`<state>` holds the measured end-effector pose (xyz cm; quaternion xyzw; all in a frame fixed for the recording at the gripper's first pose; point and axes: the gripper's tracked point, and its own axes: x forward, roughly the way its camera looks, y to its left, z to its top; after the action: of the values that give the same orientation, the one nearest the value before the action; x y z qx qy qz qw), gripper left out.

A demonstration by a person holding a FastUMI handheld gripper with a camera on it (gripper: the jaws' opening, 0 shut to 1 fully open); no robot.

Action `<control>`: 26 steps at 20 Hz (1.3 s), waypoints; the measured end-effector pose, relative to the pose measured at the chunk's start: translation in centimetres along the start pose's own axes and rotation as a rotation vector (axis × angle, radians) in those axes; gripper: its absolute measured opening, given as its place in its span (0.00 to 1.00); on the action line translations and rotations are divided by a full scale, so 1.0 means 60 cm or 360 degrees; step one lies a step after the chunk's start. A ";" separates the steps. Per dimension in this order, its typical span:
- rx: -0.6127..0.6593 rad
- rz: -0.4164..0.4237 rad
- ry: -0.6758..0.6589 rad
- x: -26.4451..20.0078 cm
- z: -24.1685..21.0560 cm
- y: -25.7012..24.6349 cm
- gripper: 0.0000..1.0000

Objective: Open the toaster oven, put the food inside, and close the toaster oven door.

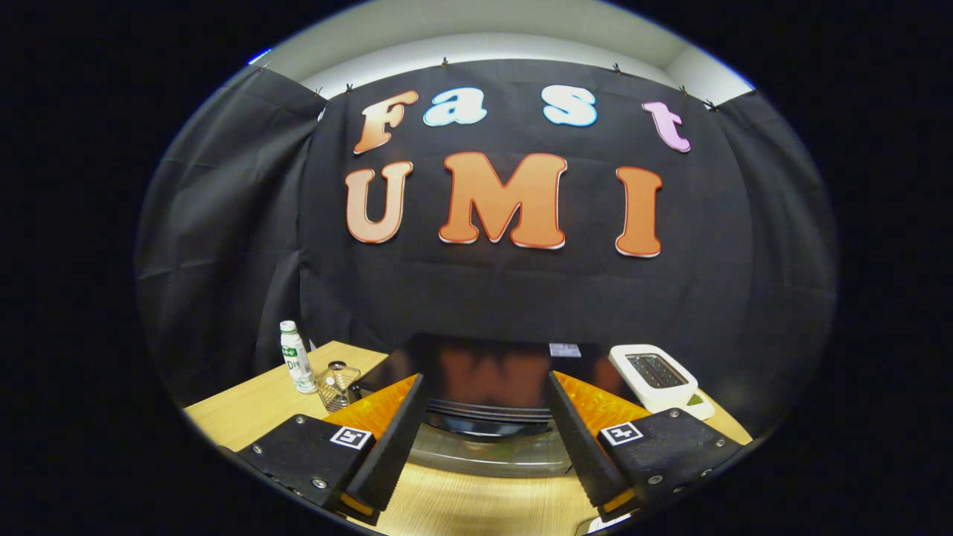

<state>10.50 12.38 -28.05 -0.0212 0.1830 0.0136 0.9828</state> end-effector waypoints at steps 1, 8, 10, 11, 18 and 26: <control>0.0008 0.0007 -0.0028 -0.014 0.021 -0.002 0.96; -0.0019 0.0013 -0.0294 -0.114 0.178 -0.030 0.96; -0.0051 -0.0016 -0.0343 -0.143 0.207 -0.042 0.96; -0.0063 -0.0020 -0.0373 -0.160 0.223 -0.044 0.96; -0.0022 0.0000 -0.0522 -0.242 0.299 -0.067 0.97; 0.0026 -0.0001 -0.0517 -0.287 0.323 -0.098 0.97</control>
<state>1.61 7.09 -3.53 -0.0106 0.0217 0.0150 0.9996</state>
